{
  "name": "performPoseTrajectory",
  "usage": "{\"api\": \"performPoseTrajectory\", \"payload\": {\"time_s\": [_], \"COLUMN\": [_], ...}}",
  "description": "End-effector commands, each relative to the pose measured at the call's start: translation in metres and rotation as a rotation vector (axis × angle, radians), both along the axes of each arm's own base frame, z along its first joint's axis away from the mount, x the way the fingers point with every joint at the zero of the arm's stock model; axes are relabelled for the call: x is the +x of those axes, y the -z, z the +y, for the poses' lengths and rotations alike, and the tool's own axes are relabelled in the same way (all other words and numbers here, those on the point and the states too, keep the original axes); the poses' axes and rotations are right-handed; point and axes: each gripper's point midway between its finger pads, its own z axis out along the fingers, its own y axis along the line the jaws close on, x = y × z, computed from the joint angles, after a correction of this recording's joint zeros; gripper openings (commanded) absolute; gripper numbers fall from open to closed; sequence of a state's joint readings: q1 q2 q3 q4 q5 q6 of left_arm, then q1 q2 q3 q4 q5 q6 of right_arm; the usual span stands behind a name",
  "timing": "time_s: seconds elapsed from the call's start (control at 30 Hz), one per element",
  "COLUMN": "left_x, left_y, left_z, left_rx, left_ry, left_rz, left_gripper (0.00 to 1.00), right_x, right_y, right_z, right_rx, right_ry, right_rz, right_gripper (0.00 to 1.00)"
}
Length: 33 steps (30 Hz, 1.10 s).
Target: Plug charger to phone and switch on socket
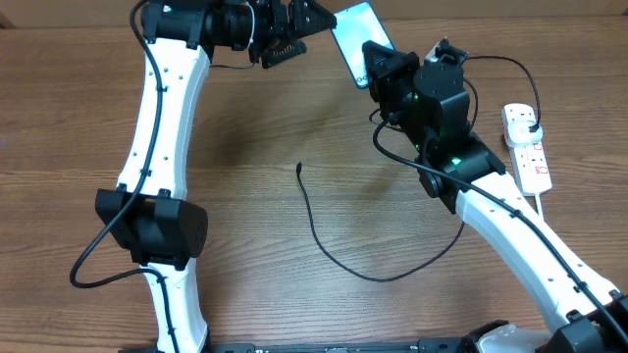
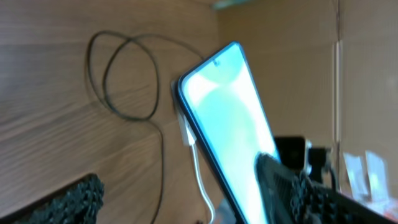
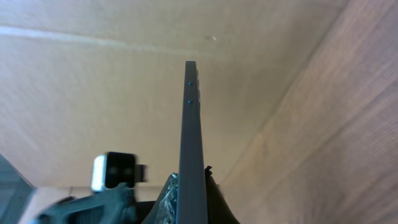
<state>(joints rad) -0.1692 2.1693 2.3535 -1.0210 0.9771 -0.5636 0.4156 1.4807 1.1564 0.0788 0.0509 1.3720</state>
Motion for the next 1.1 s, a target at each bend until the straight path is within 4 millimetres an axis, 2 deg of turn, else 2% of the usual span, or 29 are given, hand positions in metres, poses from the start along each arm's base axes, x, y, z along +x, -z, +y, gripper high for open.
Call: {"api": "performPoseTrajectory", "payload": {"time_s": [0.0, 0.07, 0.13, 0.3, 0.43, 0.57, 0.7, 0.9, 1.07], "left_x": [0.001, 0.004, 0.007, 0.007, 0.005, 0.005, 0.005, 0.005, 0.005], "left_y": [0.025, 0.028, 0.029, 0.030, 0.020, 0.012, 0.011, 0.012, 0.012], "left_z": [-0.014, -0.019, -0.027, -0.037, -0.043, -0.047, -0.047, -0.049, -0.050], "left_rx": [-0.111, -0.162, -0.247, -0.283, -0.311, -0.333, -0.334, -0.335, -0.338], "left_ry": [0.021, 0.036, 0.066, 0.081, 0.115, 0.132, 0.131, 0.119, 0.113], "left_rz": [0.164, 0.188, 0.224, 0.249, 0.236, 0.217, 0.221, 0.251, 0.273], "left_gripper": [0.98, 0.97, 0.96, 0.92, 0.89, 0.81, 0.66, 0.29, 0.20], "right_x": [0.005, 0.005, 0.002, 0.003, 0.005, 0.005, 0.005, 0.006, 0.006], "right_y": [-0.029, -0.031, -0.036, -0.034, -0.028, -0.023, -0.022, -0.022, -0.023], "right_z": [-0.009, -0.009, 0.000, 0.007, 0.011, 0.016, 0.017, 0.016, 0.016], "right_rx": [0.042, 0.046, 0.062, 0.067, 0.071, 0.108, 0.107, 0.108, 0.140], "right_ry": [0.067, 0.067, 0.011, -0.021, -0.034, -0.055, -0.058, -0.054, -0.050], "right_rz": [-0.072, -0.079, -0.095, -0.097, -0.082, -0.055, -0.053, -0.055, -0.045], "right_gripper": [0.04, 0.04, 0.04, 0.04, 0.04, 0.04, 0.04, 0.04, 0.04]}}
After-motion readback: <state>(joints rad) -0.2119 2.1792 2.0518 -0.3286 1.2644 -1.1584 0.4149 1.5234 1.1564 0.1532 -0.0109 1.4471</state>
